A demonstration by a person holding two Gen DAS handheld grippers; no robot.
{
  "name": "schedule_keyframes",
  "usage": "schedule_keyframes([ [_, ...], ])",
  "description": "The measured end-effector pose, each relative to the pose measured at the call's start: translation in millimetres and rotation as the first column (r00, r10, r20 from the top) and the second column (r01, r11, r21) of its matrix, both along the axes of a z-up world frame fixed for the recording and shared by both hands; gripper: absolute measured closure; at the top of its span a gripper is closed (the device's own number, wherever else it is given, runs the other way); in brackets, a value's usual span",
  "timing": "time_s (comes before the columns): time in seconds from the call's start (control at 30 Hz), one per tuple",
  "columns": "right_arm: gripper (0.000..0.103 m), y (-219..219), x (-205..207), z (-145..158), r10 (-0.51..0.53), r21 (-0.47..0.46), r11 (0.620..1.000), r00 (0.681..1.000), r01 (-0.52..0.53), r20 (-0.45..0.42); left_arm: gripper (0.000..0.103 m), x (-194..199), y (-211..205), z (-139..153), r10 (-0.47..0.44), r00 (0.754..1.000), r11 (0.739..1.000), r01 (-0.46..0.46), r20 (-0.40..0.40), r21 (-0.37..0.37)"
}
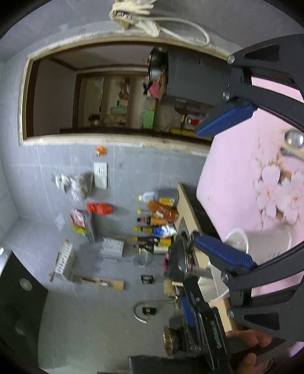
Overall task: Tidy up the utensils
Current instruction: 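Lower the chopstick into the caddy and open left tool, then grasp another chopstick with left tool while right tool grasps a silver fork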
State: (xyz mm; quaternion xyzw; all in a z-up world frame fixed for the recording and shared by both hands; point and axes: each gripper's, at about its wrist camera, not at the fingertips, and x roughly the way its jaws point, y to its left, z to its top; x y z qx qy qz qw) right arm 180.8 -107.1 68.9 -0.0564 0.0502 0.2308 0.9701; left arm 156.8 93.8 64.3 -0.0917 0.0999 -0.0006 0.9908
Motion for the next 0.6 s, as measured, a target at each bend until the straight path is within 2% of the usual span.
schedule_keyframes([
  [0.03,0.001,-7.2,-1.2,0.9,-0.014,0.006,1.0,1.0,0.014,0.004,0.022,-1.0,-5.2,1.2,-0.006,1.0,1.0,0.006,0.004,0.01],
  [0.17,0.0,-38.1,-4.3,3.2,-0.076,0.01,0.997,0.997,0.076,0.008,0.017,-4.9,-34.3,4.0,-0.048,0.999,0.998,0.047,0.015,0.046],
  [0.33,0.0,-81.1,-0.6,0.6,-0.158,0.009,0.987,0.987,0.159,-0.031,0.016,-1.4,-67.6,3.2,-0.116,0.993,0.991,0.116,-0.004,0.063],
  [0.6,0.0,-136.0,13.1,-19.2,-0.233,0.02,0.971,0.959,0.239,-0.161,0.016,18.0,-124.5,-18.2,-0.215,0.97,0.968,0.227,-0.116,0.102],
])
